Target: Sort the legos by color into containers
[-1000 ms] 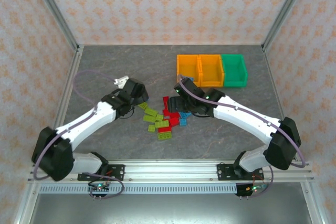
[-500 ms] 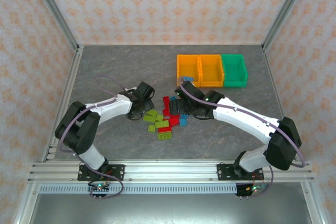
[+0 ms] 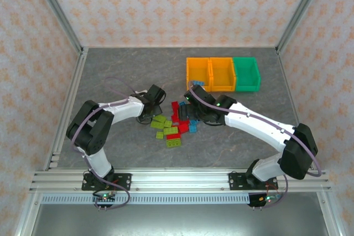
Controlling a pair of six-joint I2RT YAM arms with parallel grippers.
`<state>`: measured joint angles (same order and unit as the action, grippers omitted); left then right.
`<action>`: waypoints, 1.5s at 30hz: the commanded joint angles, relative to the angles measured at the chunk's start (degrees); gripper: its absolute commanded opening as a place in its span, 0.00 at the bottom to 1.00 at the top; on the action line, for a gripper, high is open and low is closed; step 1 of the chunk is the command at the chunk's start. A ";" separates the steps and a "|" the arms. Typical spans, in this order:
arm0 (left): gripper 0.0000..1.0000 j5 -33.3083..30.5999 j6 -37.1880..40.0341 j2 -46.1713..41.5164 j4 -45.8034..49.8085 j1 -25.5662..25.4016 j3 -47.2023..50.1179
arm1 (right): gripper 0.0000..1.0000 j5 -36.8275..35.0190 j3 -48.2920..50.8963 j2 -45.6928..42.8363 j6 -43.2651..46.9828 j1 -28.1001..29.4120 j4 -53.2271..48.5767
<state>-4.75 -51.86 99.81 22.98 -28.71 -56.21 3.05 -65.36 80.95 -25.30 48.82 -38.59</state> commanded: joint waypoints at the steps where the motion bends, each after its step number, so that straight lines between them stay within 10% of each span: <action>1: 0.55 -1.55 0.00 0.07 -0.92 0.49 -0.03 | 0.91 -0.26 -1.61 0.06 -0.84 0.14 -0.72; 17: 0.32 5.18 1.48 -18.78 1.04 -0.33 4.73 | 0.91 -2.63 0.16 -3.70 -3.92 0.14 1.88; 24: 0.32 3.75 8.89 -22.94 2.61 -11.06 -5.37 | 0.95 -17.33 4.73 -12.63 -10.44 -0.54 4.06; 32: 0.30 7.95 18.20 -7.10 -1.90 -15.83 -21.67 | 0.96 -26.09 11.01 -24.96 -16.34 -2.80 2.83; 45: 0.31 3.89 29.52 41.22 13.03 -16.41 -82.36 | 0.95 -29.56 15.40 -35.59 -20.41 -3.55 -2.96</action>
<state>2.09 -26.35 134.23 27.92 -45.69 -127.44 -24.08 -51.27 46.92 -44.42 45.43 -38.46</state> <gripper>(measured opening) 0.315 0.953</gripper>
